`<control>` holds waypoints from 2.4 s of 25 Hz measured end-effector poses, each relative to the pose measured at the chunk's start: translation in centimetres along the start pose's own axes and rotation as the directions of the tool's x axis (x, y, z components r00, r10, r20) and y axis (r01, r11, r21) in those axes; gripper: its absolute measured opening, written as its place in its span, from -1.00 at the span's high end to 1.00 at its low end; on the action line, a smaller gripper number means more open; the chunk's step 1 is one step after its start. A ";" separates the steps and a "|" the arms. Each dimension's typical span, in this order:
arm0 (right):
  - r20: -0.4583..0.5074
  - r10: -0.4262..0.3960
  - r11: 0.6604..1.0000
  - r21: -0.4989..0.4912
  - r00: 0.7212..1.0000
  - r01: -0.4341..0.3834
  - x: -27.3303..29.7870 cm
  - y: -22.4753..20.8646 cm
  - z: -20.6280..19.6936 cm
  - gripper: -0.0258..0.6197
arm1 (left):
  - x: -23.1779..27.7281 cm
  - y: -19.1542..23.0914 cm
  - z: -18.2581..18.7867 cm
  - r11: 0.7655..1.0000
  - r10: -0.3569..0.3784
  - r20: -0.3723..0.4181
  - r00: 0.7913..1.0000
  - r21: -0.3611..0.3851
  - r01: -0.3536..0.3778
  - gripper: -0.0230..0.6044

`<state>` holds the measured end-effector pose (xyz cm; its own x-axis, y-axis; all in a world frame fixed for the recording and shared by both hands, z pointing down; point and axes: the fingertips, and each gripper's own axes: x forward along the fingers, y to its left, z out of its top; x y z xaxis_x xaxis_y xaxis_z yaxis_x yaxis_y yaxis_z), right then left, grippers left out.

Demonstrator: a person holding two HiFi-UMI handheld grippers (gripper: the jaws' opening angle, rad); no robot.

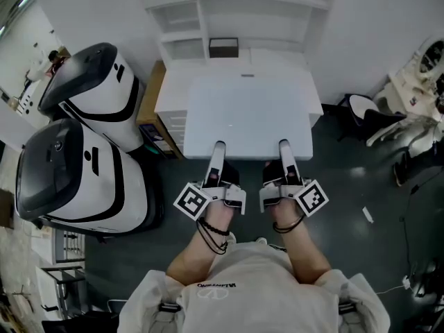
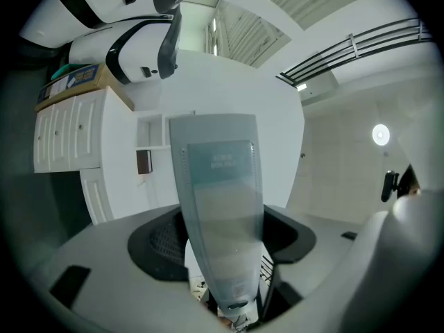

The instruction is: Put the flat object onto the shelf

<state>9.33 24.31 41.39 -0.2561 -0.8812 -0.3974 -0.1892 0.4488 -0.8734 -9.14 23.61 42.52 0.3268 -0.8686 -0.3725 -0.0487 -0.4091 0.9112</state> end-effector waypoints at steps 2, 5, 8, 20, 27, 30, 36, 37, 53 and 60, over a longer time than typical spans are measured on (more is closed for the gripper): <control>-0.001 -0.006 1.000 -0.008 1.000 0.006 0.5 0.0 -0.7 -0.11 | 0.1 0.3 0.8 1.000 -0.002 -0.003 1.000 -0.007 0.002 -0.04; 0.006 -0.014 1.000 -0.013 1.000 0.014 1.1 0.0 -1.7 -0.11 | 0.2 0.7 2.0 1.000 -0.002 -0.012 1.000 -0.020 0.002 -0.04; 0.011 -0.012 1.000 -0.018 1.000 0.012 1.7 0.0 -2.6 -0.11 | 0.4 1.0 3.1 1.000 -0.009 -0.024 1.000 -0.019 0.009 -0.04; 0.008 -0.032 0.999 -0.010 0.999 0.032 4.3 -1.4 -3.5 -0.10 | 2.4 2.6 4.9 0.999 0.005 -0.018 1.000 -0.038 -0.006 -0.04; -0.003 -0.031 1.000 0.006 1.000 0.031 7.5 -3.9 -1.6 -0.10 | 6.1 4.4 4.6 1.000 0.019 -0.010 1.000 -0.023 -0.019 -0.04; -0.010 -0.025 1.000 0.010 1.000 0.025 9.4 -5.1 -0.1 -0.10 | 8.5 5.0 4.3 1.000 0.017 -0.003 1.000 -0.010 -0.017 -0.04; -0.030 -0.003 1.000 0.023 1.000 0.004 14.0 -7.5 3.2 -0.10 | 14.0 6.2 3.5 1.000 0.012 0.019 1.000 0.011 -0.012 -0.04; -0.034 -0.001 1.000 0.027 0.999 0.002 14.7 -8.0 3.8 -0.10 | 14.9 6.5 3.4 1.000 0.014 0.024 1.000 0.017 -0.015 -0.04; -0.083 0.015 0.997 0.079 0.996 -0.008 21.0 -12.9 9.4 -0.10 | 22.8 9.3 1.0 0.997 0.044 0.080 0.996 0.057 -0.049 -0.04; -0.077 0.014 0.998 0.065 0.997 -0.009 23.7 -14.0 9.9 -0.10 | 25.8 10.4 1.9 0.999 0.030 0.074 0.997 0.038 -0.033 -0.04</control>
<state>15.34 -4.35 41.42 -0.3313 -0.8605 -0.3870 -0.1247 0.4465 -0.8861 -3.01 -3.60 42.09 0.2547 -0.8986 -0.3573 -0.0948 -0.3909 0.9155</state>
